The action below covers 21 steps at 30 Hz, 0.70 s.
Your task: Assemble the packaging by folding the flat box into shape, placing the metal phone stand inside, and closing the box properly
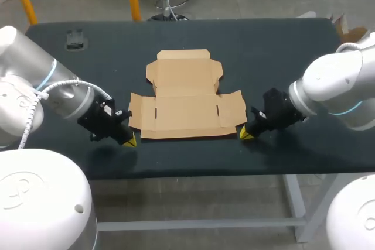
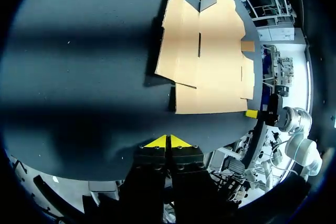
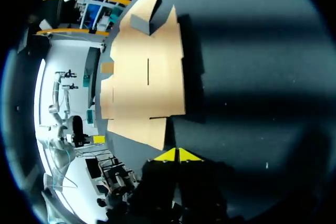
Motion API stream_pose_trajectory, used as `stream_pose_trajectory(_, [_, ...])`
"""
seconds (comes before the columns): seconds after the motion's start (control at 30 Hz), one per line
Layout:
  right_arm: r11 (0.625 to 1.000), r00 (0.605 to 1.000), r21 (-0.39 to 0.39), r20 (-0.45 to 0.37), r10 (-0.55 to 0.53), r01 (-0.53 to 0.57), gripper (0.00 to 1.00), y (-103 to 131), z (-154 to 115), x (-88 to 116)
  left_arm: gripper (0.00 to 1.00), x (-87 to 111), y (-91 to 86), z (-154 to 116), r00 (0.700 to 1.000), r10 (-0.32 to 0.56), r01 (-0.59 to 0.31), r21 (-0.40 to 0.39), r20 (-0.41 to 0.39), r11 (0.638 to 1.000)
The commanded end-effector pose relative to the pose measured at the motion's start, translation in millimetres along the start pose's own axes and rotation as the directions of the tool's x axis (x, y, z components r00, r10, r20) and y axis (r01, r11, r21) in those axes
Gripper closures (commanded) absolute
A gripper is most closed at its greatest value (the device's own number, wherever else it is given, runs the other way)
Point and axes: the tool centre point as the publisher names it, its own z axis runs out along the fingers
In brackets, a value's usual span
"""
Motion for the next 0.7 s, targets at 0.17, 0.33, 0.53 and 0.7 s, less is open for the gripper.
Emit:
stream_pose_trajectory(0.17, [1.0, 1.0, 0.013, -0.019, -0.001, 0.001, 1.0, 6.8, 8.5, 3.1, 1.0, -3.2, -6.1, 8.0, 1.0, -0.004, 0.003, -0.016, -0.008, 1.0])
stream_pose_trajectory(0.33, [1.0, 1.0, 0.017, -0.023, 0.001, -0.001, 1.0, 9.0, 10.8, 4.8, 1.0, -6.0, -6.5, 9.0, 1.0, -0.008, 0.008, -0.022, -0.016, 1.0])
stream_pose_trajectory(0.53, [1.0, 1.0, 0.009, -0.029, 0.003, -0.003, 1.0, 11.2, 11.6, 6.9, 1.0, -8.3, -7.5, 10.9, 1.0, -0.013, 0.012, -0.03, -0.024, 0.999])
stream_pose_trajectory(0.7, [1.0, 0.999, 0.002, -0.032, -0.004, 0.004, 1.0, 12.7, 10.7, 10.8, 1.0, -10.3, -9.8, 14.1, 0.999, -0.022, 0.021, -0.043, -0.026, 0.999])
